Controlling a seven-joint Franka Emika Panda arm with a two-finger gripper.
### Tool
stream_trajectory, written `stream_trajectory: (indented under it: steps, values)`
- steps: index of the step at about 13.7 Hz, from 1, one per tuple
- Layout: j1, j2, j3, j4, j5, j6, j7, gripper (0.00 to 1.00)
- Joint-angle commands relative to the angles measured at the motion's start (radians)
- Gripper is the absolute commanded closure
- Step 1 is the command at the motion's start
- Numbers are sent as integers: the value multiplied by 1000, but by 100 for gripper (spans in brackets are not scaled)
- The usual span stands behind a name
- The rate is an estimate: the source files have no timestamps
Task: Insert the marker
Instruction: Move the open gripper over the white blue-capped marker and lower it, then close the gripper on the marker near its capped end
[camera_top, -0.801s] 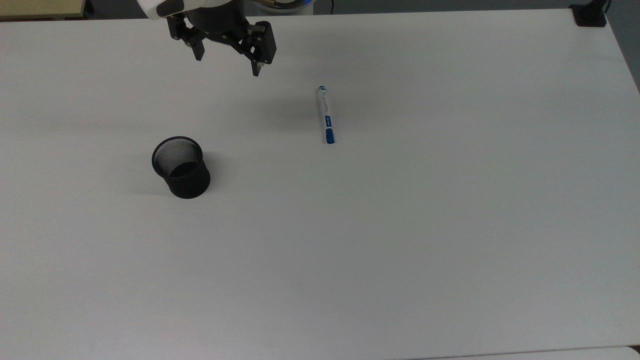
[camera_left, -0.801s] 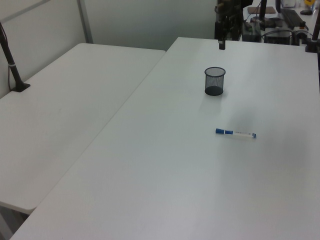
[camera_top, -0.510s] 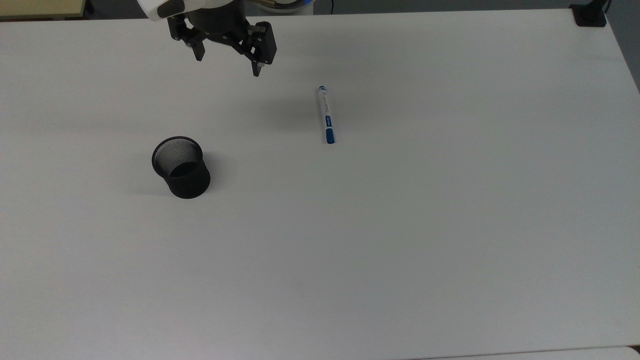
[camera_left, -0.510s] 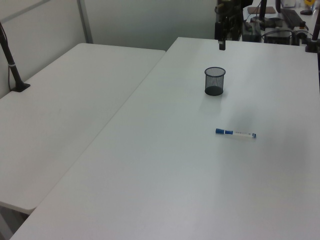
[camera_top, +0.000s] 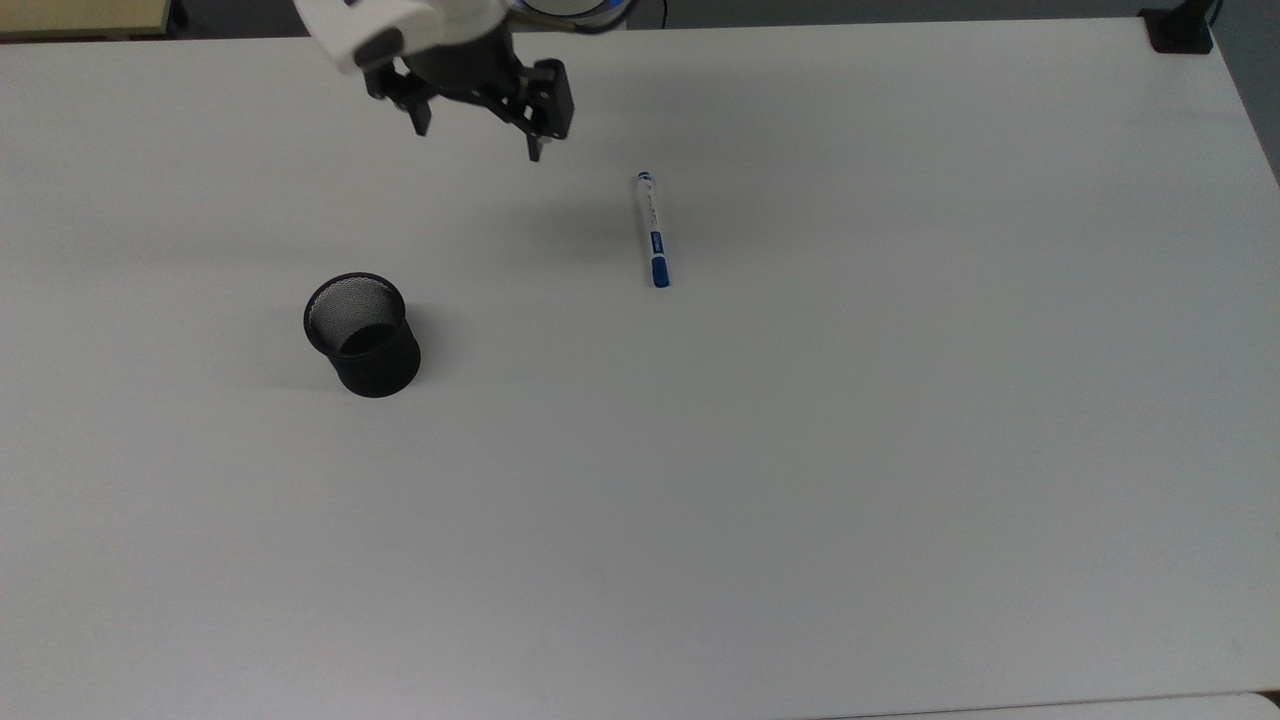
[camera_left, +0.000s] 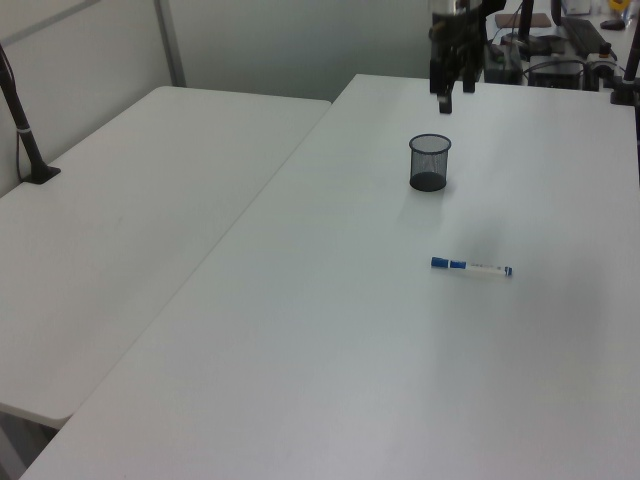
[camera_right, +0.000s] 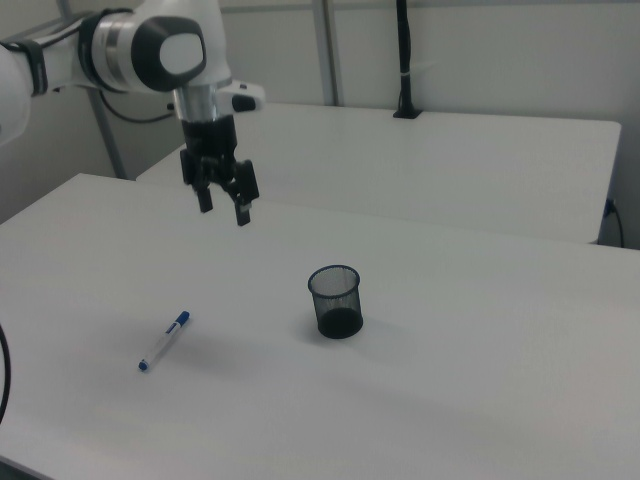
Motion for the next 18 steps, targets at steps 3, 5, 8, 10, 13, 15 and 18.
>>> stream_trajectory:
  steps: [3,5,8,10,13,15,18]
  values:
    - [79,135,5,-13,-1,46,-72,0]
    - [111,171,5,-20,-5,49,-72,0]
    - [183,173,5,-123,-14,87,-63,0]
    - [236,176,5,-195,-19,141,-60,5]
    - [260,223,5,-206,-13,149,-58,15]
    - [267,248,5,-200,-10,217,-49,18]
    - [259,290,5,-173,-5,258,-34,22]
